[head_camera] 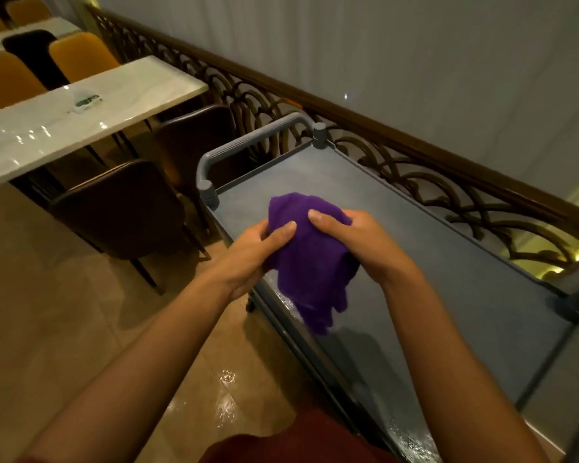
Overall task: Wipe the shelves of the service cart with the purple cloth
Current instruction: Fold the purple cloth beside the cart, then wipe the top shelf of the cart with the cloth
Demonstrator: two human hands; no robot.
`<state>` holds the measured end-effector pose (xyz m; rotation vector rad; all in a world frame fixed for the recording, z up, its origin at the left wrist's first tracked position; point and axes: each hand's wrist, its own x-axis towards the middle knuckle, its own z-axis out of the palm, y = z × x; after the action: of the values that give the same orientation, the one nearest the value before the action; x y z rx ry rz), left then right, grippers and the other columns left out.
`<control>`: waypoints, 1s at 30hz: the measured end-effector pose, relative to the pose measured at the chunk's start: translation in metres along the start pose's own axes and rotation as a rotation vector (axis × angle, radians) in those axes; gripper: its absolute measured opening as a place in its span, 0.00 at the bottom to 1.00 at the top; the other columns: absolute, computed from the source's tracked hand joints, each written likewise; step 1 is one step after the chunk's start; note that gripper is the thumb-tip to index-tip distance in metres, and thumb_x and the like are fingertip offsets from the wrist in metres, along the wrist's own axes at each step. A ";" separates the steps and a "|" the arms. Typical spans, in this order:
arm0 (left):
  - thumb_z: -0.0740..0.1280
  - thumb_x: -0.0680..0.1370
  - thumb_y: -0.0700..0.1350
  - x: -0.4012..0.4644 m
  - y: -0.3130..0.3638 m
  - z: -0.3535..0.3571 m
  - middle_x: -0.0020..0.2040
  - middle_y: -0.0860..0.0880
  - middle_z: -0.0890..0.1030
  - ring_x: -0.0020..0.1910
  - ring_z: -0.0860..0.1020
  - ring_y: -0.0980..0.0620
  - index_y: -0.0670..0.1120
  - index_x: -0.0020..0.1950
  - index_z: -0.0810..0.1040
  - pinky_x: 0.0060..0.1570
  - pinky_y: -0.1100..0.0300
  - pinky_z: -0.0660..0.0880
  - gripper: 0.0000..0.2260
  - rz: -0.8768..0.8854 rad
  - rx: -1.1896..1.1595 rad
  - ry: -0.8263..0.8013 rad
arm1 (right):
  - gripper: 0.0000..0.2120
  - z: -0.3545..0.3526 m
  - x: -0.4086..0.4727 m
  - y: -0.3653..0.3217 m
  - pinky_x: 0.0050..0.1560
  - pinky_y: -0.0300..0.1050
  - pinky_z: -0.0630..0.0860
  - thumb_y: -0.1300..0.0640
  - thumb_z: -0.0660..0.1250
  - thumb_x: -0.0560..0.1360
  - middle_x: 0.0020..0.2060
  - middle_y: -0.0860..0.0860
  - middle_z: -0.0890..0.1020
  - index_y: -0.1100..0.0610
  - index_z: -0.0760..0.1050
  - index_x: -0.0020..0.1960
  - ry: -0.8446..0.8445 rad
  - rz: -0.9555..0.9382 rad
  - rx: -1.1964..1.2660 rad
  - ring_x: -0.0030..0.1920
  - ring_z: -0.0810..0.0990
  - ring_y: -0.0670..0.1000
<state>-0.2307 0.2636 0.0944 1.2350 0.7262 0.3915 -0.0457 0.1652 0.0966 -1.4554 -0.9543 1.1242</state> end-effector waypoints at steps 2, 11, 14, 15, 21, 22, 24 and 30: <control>0.77 0.70 0.55 0.022 -0.003 0.009 0.58 0.49 0.85 0.58 0.84 0.48 0.50 0.64 0.78 0.57 0.52 0.81 0.24 0.024 0.094 -0.023 | 0.28 0.000 0.013 0.009 0.44 0.45 0.82 0.26 0.72 0.64 0.43 0.49 0.89 0.50 0.86 0.47 0.173 0.030 -0.004 0.43 0.88 0.48; 0.73 0.72 0.58 0.102 -0.013 0.003 0.45 0.51 0.88 0.44 0.86 0.51 0.50 0.54 0.81 0.39 0.62 0.81 0.16 0.006 0.096 -0.097 | 0.47 0.038 0.020 0.077 0.72 0.62 0.69 0.31 0.77 0.60 0.71 0.61 0.76 0.58 0.76 0.70 0.241 -0.018 1.111 0.72 0.73 0.63; 0.72 0.75 0.60 0.125 -0.022 -0.016 0.45 0.55 0.86 0.46 0.84 0.58 0.53 0.54 0.82 0.45 0.63 0.80 0.14 0.195 0.422 -0.102 | 0.44 0.073 0.039 0.073 0.58 0.57 0.81 0.35 0.82 0.56 0.64 0.59 0.83 0.56 0.78 0.66 0.451 -0.016 0.996 0.63 0.83 0.58; 0.71 0.74 0.62 0.132 -0.020 -0.028 0.44 0.56 0.86 0.44 0.84 0.60 0.54 0.53 0.82 0.44 0.64 0.79 0.14 0.258 0.514 -0.125 | 0.45 0.087 0.048 0.069 0.54 0.54 0.83 0.36 0.84 0.55 0.61 0.57 0.84 0.55 0.78 0.66 0.568 0.015 0.987 0.60 0.84 0.57; 0.60 0.73 0.74 0.159 -0.024 -0.077 0.32 0.50 0.83 0.34 0.82 0.51 0.49 0.37 0.79 0.35 0.53 0.80 0.29 0.334 0.840 -0.273 | 0.21 0.137 0.082 0.063 0.41 0.49 0.85 0.58 0.79 0.70 0.49 0.54 0.89 0.55 0.80 0.61 1.091 0.158 0.991 0.47 0.89 0.54; 0.60 0.73 0.74 0.166 -0.024 -0.083 0.32 0.49 0.83 0.34 0.83 0.49 0.48 0.36 0.79 0.35 0.52 0.80 0.30 0.323 0.897 -0.330 | 0.19 0.143 0.086 0.062 0.42 0.50 0.85 0.58 0.79 0.71 0.49 0.55 0.89 0.54 0.80 0.60 1.154 0.142 1.010 0.47 0.89 0.55; 0.61 0.74 0.72 0.177 -0.028 -0.089 0.33 0.48 0.84 0.35 0.84 0.49 0.48 0.39 0.81 0.36 0.50 0.82 0.28 0.276 0.899 -0.427 | 0.18 0.148 0.087 0.066 0.45 0.52 0.85 0.58 0.78 0.72 0.50 0.55 0.88 0.54 0.80 0.61 1.213 0.138 1.035 0.48 0.89 0.57; 0.66 0.82 0.49 0.196 -0.049 -0.097 0.43 0.48 0.84 0.46 0.85 0.43 0.49 0.51 0.81 0.35 0.63 0.81 0.06 0.054 0.475 -0.394 | 0.19 0.136 0.103 0.080 0.53 0.56 0.83 0.55 0.78 0.70 0.52 0.53 0.88 0.51 0.80 0.60 1.425 0.132 1.076 0.53 0.87 0.58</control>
<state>-0.1622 0.4425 -0.0232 1.7206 0.4552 0.0068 -0.1518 0.2835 -0.0049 -0.9610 0.6866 0.2802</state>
